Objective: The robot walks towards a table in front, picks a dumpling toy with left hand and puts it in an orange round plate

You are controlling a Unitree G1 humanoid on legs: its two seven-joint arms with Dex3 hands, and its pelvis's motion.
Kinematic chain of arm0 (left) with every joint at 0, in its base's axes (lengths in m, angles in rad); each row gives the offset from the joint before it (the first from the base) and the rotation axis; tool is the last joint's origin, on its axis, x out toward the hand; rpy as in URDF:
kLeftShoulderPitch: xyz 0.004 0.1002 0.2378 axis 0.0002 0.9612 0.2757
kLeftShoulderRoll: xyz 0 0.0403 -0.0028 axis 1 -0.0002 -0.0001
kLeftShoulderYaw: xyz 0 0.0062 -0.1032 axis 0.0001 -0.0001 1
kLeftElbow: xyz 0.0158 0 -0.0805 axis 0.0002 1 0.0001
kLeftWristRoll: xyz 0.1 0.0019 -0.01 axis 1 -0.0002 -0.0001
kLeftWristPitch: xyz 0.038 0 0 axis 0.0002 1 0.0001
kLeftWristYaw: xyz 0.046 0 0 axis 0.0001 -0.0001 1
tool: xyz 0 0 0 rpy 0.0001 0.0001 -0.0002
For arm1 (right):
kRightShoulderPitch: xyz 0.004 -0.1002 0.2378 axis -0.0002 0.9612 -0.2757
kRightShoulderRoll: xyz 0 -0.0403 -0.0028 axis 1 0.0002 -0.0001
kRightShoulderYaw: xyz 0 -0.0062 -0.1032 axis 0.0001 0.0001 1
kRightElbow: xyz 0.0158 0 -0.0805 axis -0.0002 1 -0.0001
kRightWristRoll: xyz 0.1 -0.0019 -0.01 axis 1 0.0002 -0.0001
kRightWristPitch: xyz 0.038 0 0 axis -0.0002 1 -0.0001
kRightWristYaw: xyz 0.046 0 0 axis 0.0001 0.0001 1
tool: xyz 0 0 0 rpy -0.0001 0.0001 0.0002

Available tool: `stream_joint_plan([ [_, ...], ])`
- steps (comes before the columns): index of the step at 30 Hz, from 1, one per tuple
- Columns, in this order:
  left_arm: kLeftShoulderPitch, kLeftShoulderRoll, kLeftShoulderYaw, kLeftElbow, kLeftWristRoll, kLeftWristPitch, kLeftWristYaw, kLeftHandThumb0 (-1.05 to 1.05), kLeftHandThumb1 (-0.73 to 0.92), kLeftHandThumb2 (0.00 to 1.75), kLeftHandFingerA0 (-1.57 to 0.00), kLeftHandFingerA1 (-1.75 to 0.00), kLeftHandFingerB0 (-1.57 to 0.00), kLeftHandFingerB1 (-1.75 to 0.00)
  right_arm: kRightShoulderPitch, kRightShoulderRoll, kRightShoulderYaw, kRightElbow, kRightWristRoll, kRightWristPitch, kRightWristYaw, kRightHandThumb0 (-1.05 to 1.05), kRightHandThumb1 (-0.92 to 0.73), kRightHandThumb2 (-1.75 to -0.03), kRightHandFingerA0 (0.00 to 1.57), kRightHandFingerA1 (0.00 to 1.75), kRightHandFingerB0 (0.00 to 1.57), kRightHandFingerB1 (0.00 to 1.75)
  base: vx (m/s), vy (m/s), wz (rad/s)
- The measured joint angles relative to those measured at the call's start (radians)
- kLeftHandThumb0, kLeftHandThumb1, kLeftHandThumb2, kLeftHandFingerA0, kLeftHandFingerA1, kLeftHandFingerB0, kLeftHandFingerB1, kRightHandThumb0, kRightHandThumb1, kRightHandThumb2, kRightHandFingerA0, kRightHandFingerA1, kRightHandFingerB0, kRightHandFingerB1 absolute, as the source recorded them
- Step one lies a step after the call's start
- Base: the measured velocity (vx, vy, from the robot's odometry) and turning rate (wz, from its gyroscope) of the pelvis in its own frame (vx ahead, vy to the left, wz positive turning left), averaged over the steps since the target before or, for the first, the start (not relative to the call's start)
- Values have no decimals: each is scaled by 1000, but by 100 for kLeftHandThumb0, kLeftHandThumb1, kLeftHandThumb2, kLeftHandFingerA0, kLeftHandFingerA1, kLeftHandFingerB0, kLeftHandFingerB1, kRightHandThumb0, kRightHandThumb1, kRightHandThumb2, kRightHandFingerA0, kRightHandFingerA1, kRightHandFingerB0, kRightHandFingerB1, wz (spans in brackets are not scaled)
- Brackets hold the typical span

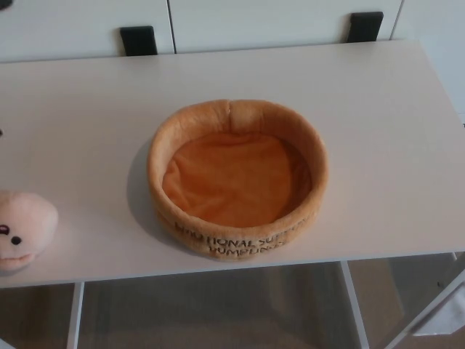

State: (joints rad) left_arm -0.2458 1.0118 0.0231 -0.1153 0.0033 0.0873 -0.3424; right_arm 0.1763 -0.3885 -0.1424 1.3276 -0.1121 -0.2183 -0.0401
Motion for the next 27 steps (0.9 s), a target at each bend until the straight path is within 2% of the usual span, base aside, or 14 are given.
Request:
stream_joint_plan([
  [5, -44, -31, -141, 56, 63, 84, -46, -50, 35, 66, -4, -25, -7, -26, 7, -15, 0, -1, 0, 0, 1, -6, -53, -56, 64, 46, 54, 41, 0, 0, 0],
  [6, -46, -32, -146, 58, 65, 87, -47, -48, 41, 53, -2, -28, -8, -24, 7, -15, 0, -1, 0, 0, 2, -4, -53, -55, 66, 46, 54, 41, 0, 0, 0],
  [8, -71, -46, -198, 97, 98, 122, -71, -48, 41, 53, -2, -28, -8, -24, 3, -18, 0, 1, 0, 2, 4, -4, -53, -55, 66, 46, 54, 41, 0, 0, 0],
  [10, -85, -57, -222, 120, 118, 142, -84, -50, 40, 54, -1, -27, -8, -24, -1, -18, -2, 2, 0, 3, 5, -4, -53, -55, 64, 45, 53, 41, 0, 0, 0],
  [11, -91, -64, -232, 129, 128, 149, -89, -57, 35, 64, -2, -22, -7, -22, -3, -18, -3, 2, 1, 4, 5, -5, -54, -56, 64, 46, 53, 41, 0, 0, 0],
  [12, -95, -67, -236, 134, 133, 153, -92, -57, 35, 64, -2, -22, -7, -22, -4, -18, -4, 2, 1, 4, 5, -5, -54, -56, 64, 46, 53, 41, 0, 0, 0],
  [13, -105, -75, -252, 149, 148, 162, -99, -55, 37, 73, 0, -21, -6, -23, -8, -18, -7, 1, 1, 6, 7, -4, -54, -56, 63, 45, 52, 41, 0, 0, 0],
  [21, -146, -92, -304, 173, 209, 207, -161, -58, 37, 75, 0, -17, -4, -17, -14, -21, -22, -5, 4, 9, 16, -4, -54, -55, 65, 46, 53, 41, 0, 0, 0],
  [27, -171, -66, -306, 155, 230, 243, -231, -58, 36, 76, 0, -20, 0, -15, -13, -29, -26, -12, 4, 9, 21, -5, -53, -55, 65, 46, 54, 41, 0, 0, 0],
])
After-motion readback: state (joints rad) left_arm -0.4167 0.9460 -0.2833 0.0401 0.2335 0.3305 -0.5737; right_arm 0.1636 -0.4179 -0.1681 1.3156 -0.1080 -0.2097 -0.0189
